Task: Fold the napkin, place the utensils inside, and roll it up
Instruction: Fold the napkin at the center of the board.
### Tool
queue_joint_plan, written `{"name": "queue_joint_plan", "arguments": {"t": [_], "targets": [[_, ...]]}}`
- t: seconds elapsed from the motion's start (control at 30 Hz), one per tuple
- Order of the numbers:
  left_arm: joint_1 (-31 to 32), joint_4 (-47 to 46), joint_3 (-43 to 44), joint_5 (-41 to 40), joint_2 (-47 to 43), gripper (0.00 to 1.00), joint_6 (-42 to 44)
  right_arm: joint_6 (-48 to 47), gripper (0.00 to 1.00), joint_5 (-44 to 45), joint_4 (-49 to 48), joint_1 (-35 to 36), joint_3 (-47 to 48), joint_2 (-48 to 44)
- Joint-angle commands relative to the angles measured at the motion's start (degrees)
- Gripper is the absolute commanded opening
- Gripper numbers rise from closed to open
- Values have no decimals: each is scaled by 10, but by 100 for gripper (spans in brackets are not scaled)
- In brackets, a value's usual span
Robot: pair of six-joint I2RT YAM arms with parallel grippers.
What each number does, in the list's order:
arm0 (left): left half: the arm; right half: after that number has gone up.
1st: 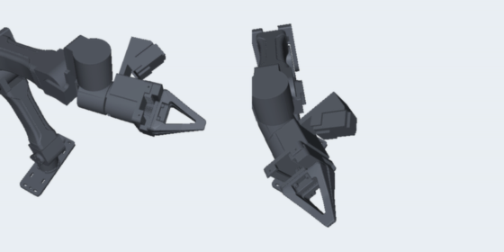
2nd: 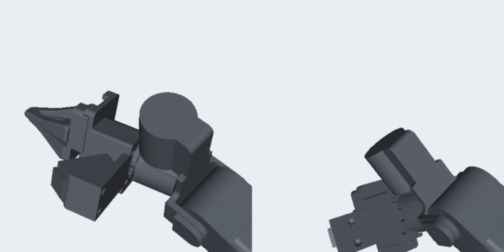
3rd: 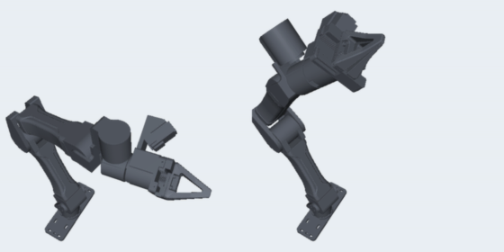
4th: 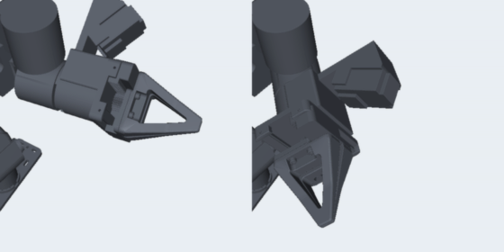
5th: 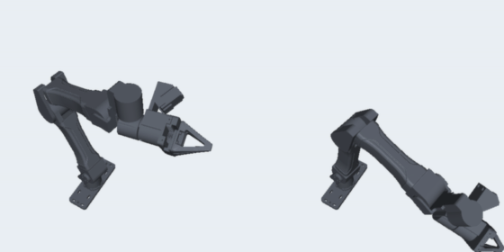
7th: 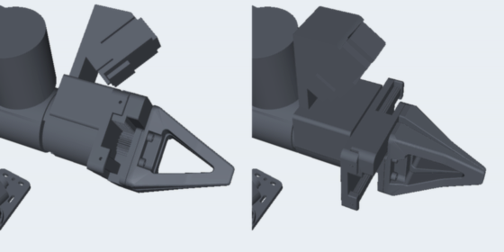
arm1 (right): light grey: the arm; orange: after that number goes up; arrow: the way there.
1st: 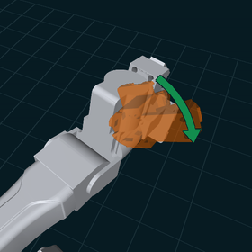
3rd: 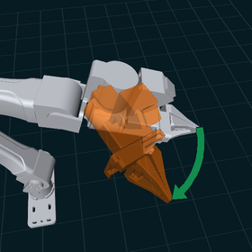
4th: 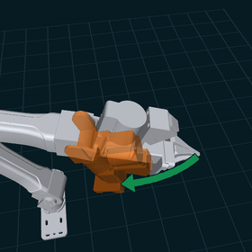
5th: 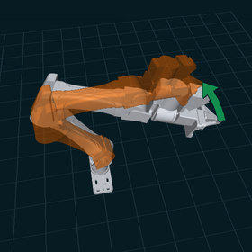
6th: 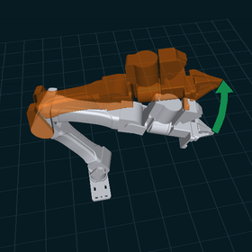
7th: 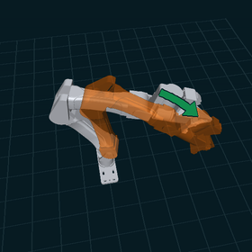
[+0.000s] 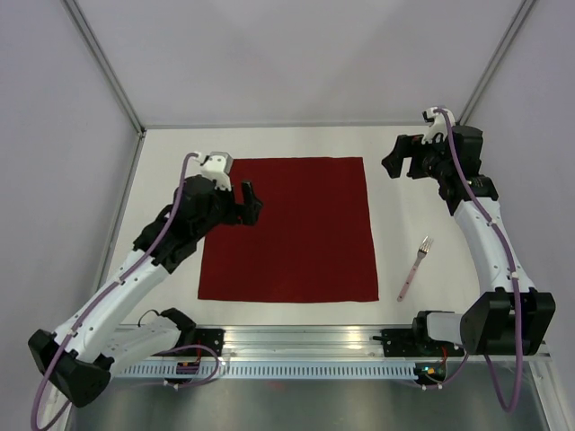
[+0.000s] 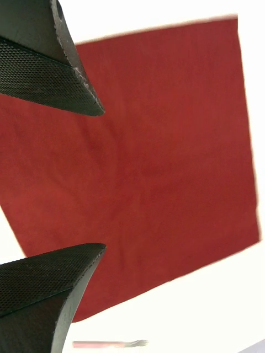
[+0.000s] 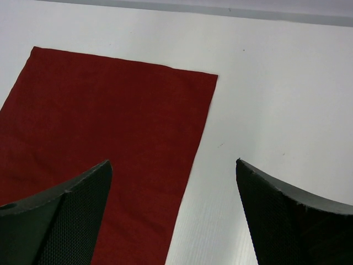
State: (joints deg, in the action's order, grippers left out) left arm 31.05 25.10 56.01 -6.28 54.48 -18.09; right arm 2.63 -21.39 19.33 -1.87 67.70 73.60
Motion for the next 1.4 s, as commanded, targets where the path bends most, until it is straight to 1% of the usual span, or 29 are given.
{"name": "queue_joint_plan", "arguments": {"t": [0.0,0.07,0.1,0.13,0.2,0.3,0.37,0.5,0.53,0.57,0.6,0.63,0.7,0.73,0.77,0.8,0.83,0.9,0.93,0.97,1.0,1.07,1.1,1.13,1.2,1.23,1.3,1.33,1.37], "targets": [[80,-5,39,-33,28,100,16,-2,98,-16,11,0,23,8],[116,-5,48,-71,52,100,5,-3,98,-17,11,0,21,8],[147,-5,56,-86,60,100,4,-5,98,-19,13,0,22,8],[161,-5,59,-115,77,100,2,-5,98,-21,15,0,22,9],[185,-14,57,-129,88,100,-3,-7,98,-23,17,0,22,9],[189,-22,53,-138,90,100,-8,-6,98,-39,18,0,19,8],[189,-21,53,-157,78,100,6,-4,98,-52,17,0,16,10],[184,-2,55,-174,58,100,24,-6,98,-49,10,19,0,-3],[182,4,59,-181,56,100,30,-6,98,-37,-4,61,-9,-8],[176,9,67,-185,51,100,32,-6,98,-5,-11,86,-22,-14],[159,25,75,-187,49,100,40,-8,98,15,-20,149,-27,-14],[146,32,84,-188,46,100,45,-9,98,36,-23,185,-32,-5],[83,50,119,-174,44,100,54,-13,98,91,-28,257,-30,16],[29,69,143,-144,44,100,54,-17,98,118,-28,326,-16,47],[8,72,151,-134,44,100,56,-17,97,118,-25,357,-4,64],[-8,72,156,-128,43,100,60,-17,96,129,-18,414,8,82],[-20,72,161,-129,43,100,64,-17,94,129,-17,440,21,114],[-40,77,174,-146,48,100,62,-11,94,138,-30,496,47,143],[-48,91,180,-148,49,100,58,-11,93,139,-31,514,58,172],[-73,94,190,-147,50,100,53,-10,92,144,-32,529,78,188],[-86,95,191,-138,49,100,46,-10,91,159,-39,562,86,202],[-122,93,193,-129,36,100,45,-16,87,179,-41,594,111,246],[-132,92,196,-124,34,100,44,-18,86,191,-46,626,118,261],[-142,93,198,-120,28,100,45,-14,83,202,-50,639,131,284],[-162,98,204,-109,25,100,42,-6,81,209,-58,665,146,306],[-166,100,205,-107,25,100,41,6,76,210,-61,673,160,328],[-180,101,210,-91,25,100,34,13,70,210,-69,692,171,348],[-184,101,212,-87,25,100,31,19,65,224,-75,699,175,363],[-190,101,214,-86,26,100,30,21,64,231,-82,706,177,371]]}}
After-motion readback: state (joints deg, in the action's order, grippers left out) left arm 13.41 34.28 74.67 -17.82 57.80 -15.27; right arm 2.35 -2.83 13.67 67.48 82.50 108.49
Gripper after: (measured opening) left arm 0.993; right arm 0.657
